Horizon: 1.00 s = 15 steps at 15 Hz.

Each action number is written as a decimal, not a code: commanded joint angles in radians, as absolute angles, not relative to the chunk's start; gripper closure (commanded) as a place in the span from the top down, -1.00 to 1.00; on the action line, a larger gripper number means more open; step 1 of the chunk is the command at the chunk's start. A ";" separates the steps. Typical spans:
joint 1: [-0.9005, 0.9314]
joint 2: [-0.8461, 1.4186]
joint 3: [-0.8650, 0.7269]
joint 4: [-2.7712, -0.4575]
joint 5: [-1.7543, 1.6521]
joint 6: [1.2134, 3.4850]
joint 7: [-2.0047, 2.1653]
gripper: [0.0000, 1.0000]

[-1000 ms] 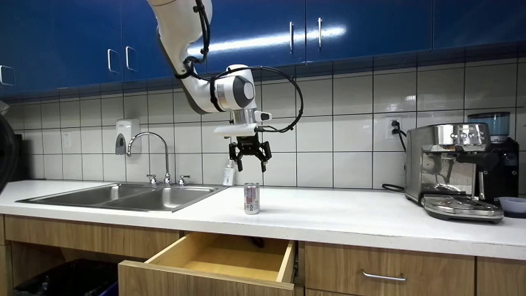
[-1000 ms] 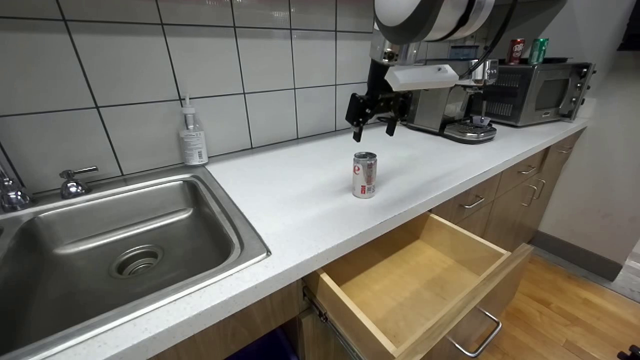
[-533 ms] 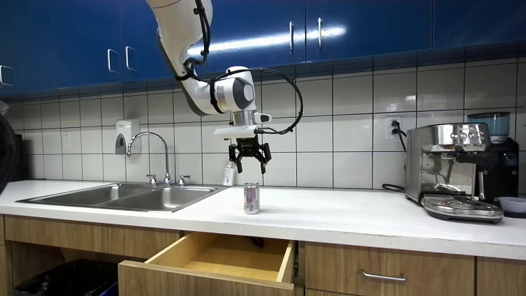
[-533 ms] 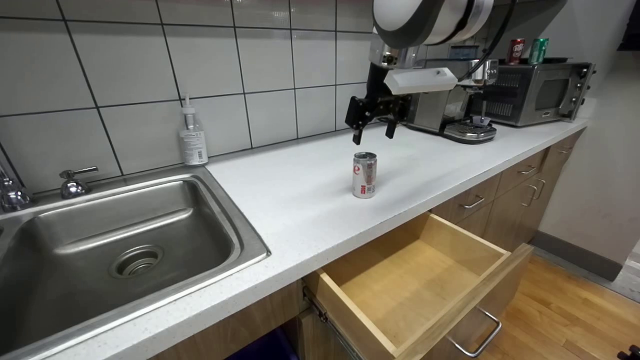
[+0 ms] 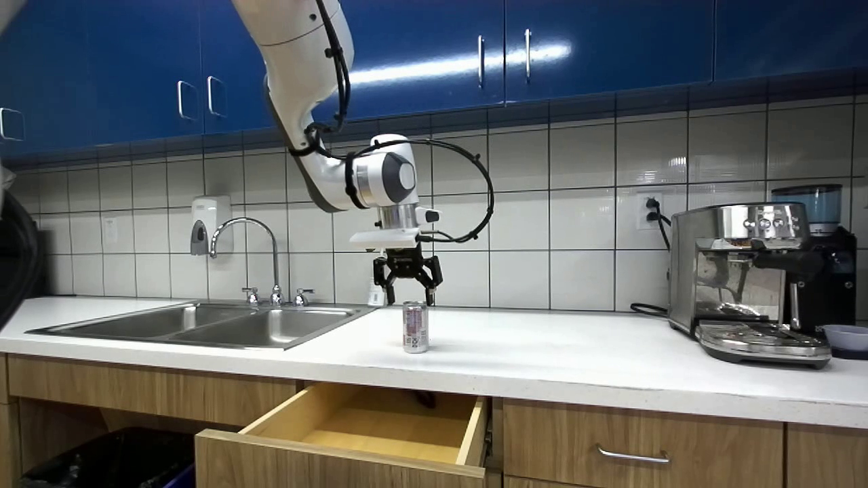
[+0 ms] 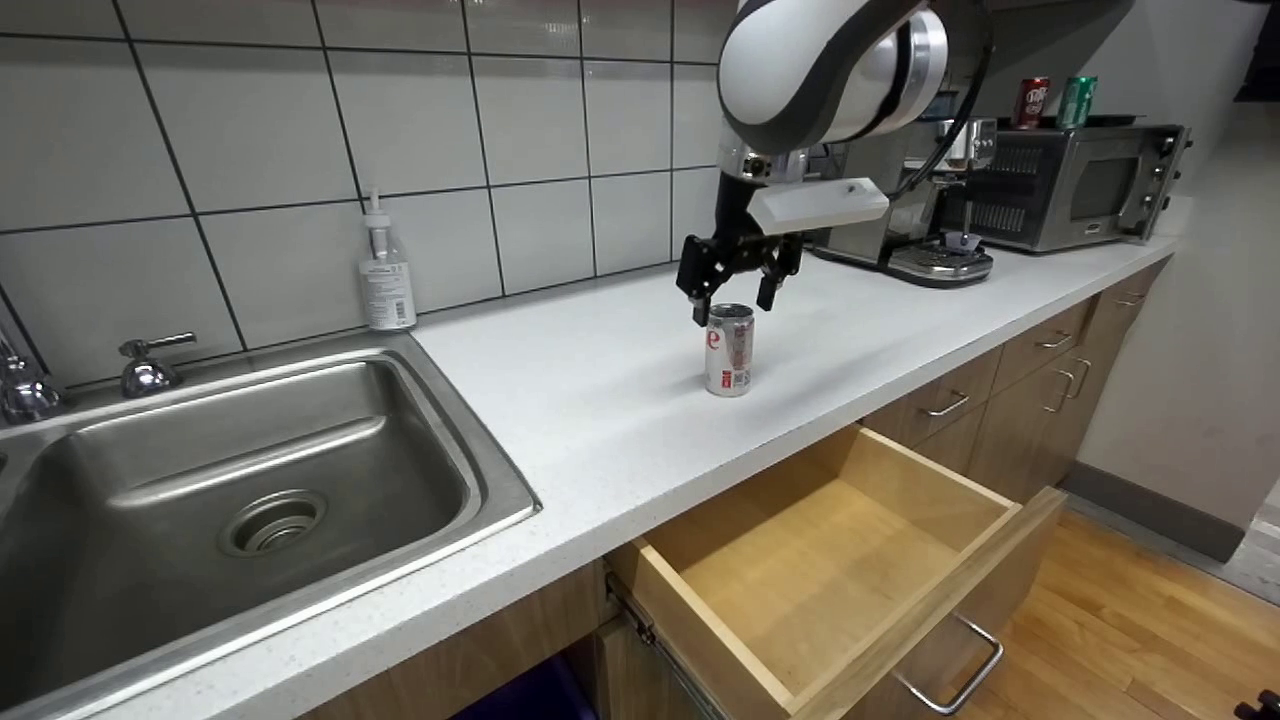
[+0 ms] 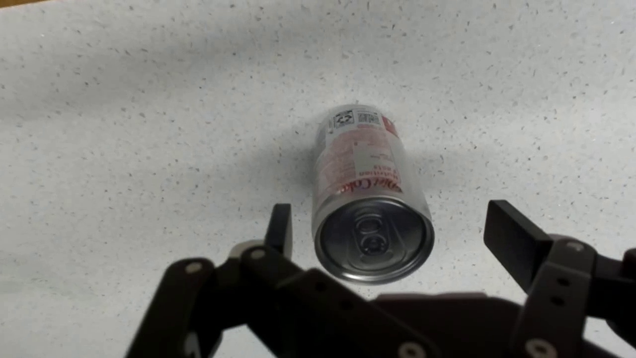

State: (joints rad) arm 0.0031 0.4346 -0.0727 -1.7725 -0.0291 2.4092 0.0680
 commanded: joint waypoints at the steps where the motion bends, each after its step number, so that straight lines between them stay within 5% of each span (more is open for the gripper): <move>1: 0.002 0.484 -0.072 -1.712 -0.056 2.404 0.074 1.00; 13: 0.002 0.512 -0.073 -1.689 -0.072 2.395 0.057 1.00; 14: 0.003 0.510 -0.076 -1.691 -0.077 2.397 0.061 0.50; 15: 0.004 0.508 -0.077 -1.694 -0.081 2.399 0.061 0.45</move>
